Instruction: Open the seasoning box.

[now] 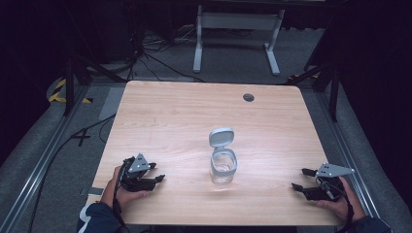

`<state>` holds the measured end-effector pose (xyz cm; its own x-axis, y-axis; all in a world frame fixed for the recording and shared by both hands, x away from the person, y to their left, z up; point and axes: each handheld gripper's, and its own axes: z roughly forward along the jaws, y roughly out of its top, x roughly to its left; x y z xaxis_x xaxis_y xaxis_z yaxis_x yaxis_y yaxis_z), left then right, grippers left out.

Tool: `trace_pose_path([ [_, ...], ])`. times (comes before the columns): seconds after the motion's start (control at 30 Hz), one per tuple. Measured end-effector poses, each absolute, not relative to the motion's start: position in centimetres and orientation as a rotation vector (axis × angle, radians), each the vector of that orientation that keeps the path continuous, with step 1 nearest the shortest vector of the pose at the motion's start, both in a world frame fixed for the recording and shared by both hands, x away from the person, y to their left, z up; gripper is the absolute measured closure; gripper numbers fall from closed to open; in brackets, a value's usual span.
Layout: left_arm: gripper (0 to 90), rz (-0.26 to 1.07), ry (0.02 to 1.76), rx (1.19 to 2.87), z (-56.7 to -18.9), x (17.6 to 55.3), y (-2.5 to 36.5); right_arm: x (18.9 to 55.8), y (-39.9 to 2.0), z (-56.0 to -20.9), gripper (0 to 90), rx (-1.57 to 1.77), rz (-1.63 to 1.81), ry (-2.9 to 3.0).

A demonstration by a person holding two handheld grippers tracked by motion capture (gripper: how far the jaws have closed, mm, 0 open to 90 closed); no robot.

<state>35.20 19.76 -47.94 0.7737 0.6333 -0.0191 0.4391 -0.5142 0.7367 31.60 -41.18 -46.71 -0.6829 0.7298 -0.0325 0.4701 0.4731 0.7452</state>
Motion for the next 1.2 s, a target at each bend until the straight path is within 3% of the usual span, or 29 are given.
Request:
trace_pose_path([
  [0.1, 30.6, 0.336, 0.827, 2.19, -48.01, 35.39, 19.79, 31.6, -41.18, -46.71, 23.7, 1.012, 1.044, 2.378],
  [0.6, 30.1, 0.338, 0.828, 2.193, -48.01, 35.45, 19.76, 31.64, -41.19, -46.7, 23.6, 1.014, 1.044, 2.38],
  [0.67, 29.0, 0.349, 0.835, 2.195, -48.0, 35.5, 19.76, 31.64, -41.18, -46.7, 23.6, 1.014, 1.044, 2.379],
  [0.77, 18.9, 0.36, 0.901, 2.181, -48.08, 35.62, 19.64, 31.64, -41.19, -46.69, 23.5, 1.013, 1.044, 2.38],
  [1.2, 14.8, 0.365, 0.922, 2.189, -48.05, 35.67, 19.63, 31.64, -41.19, -46.69, 23.5, 1.014, 1.044, 2.379],
])
